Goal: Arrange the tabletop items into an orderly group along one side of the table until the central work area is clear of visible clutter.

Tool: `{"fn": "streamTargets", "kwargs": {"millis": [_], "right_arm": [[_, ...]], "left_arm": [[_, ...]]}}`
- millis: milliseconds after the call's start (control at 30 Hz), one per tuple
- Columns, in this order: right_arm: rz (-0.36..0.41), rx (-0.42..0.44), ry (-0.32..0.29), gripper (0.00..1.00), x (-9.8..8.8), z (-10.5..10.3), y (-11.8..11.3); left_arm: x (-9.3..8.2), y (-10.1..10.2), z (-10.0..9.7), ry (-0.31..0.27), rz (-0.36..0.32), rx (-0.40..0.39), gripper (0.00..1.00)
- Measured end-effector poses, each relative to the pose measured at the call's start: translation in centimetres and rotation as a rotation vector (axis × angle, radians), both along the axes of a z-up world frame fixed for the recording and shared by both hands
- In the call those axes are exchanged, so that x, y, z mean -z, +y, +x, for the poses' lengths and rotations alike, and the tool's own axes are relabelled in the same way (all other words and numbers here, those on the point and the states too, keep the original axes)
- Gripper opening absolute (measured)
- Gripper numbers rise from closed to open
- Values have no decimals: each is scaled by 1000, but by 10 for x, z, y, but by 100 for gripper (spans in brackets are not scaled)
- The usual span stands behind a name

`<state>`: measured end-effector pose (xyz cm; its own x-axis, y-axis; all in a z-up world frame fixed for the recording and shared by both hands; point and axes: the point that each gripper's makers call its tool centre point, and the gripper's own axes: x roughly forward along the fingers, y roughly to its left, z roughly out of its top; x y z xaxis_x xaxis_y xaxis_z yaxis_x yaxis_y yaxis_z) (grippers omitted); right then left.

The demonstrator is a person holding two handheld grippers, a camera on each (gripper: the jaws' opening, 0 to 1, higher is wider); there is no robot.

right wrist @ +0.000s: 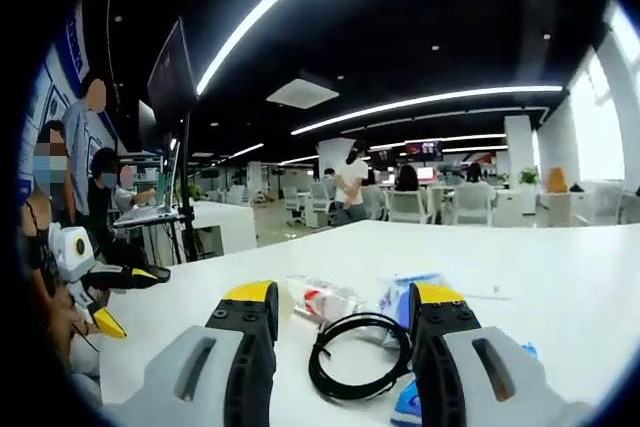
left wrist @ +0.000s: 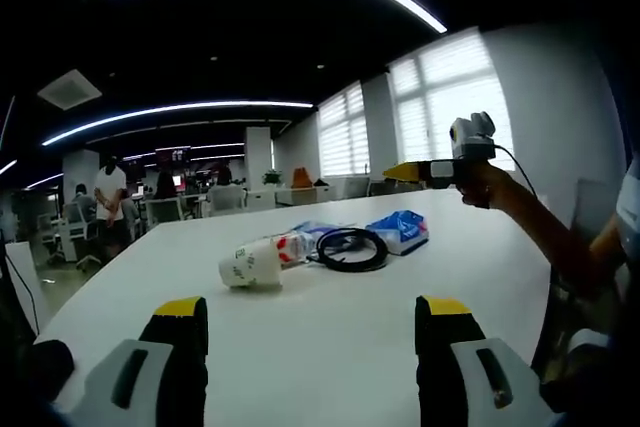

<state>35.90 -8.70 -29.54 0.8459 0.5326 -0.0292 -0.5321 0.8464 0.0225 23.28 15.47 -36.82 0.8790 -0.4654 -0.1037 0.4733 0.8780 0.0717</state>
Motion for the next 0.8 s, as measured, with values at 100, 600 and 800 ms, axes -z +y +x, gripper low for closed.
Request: {"fn": "streamTargets", "kwargs": {"millis": [100,600,800], "right_arm": [[-17,-11,5,50,-1,8,7],[-121,-29,3,50,13,31,35],[-164,-10,28,51,32,45,39]], "left_arm": [[0,4,2,-3,-8,-16,85],[2,5,8,0,-13,-12,85],[3,4,7,1,-18,-8,85]]}}
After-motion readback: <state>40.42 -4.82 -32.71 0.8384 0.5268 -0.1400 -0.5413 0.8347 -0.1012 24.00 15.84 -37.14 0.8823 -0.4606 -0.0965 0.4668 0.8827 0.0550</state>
